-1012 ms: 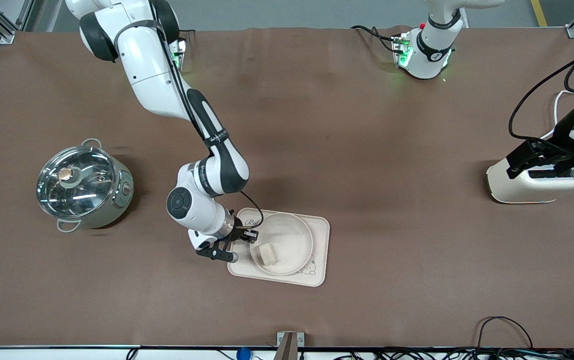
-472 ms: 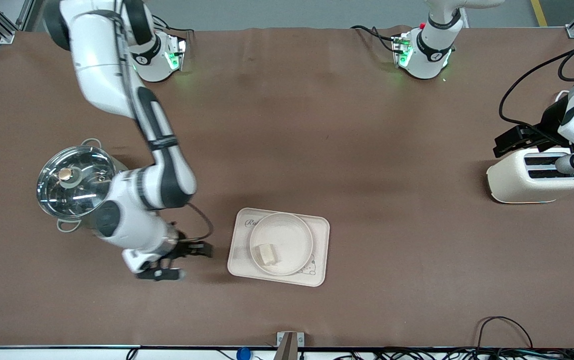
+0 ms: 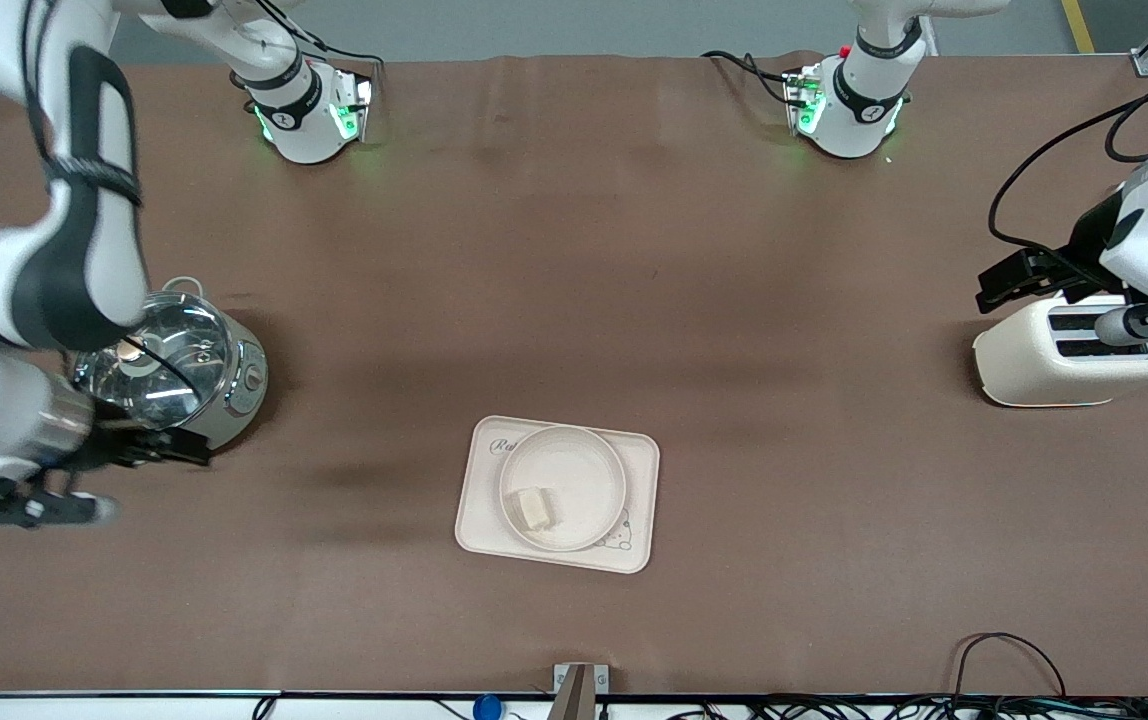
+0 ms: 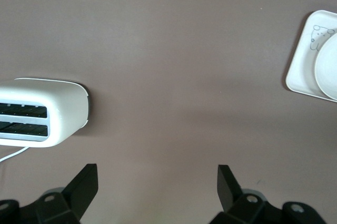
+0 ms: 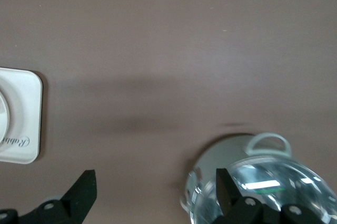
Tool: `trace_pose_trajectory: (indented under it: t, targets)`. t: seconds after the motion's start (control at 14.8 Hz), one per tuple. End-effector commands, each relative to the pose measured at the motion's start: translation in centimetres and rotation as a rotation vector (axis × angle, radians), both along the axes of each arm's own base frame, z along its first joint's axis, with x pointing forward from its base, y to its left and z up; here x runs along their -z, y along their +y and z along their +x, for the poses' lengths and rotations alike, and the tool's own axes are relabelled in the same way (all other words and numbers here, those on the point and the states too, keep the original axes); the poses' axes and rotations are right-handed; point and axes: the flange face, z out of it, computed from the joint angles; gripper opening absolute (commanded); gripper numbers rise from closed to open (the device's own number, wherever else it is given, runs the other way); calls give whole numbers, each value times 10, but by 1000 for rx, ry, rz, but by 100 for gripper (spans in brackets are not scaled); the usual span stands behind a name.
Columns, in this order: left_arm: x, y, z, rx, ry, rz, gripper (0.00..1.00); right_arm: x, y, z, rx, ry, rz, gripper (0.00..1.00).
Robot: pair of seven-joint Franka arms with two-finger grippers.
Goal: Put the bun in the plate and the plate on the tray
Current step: 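Open the right gripper and draw it back from the tray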
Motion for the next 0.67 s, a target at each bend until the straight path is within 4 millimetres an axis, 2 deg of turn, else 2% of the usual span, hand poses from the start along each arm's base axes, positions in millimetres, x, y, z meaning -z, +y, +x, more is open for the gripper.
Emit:
trace_pose_trajectory:
  t: [0.0,0.13,0.27,0.4,0.61]
  targets:
    - [0,-5,-1,0,0,-6,100,-37,-20,-64,7,-3,30,100]
    - [1,-5,0,1,-3,5,100,-65,-38,-100,6,-23,2,100]
    - [0,-4,1,6,-6,12,100,-77,-49,-137,-2,-29,4,100]
    - [-3,-6,3,10,-12,13,100,-88,-56,-164,0,-31,2,100]
    - [-4,-7,4,18,-20,33,100,-96,-54,-173,37,-1,8,100]
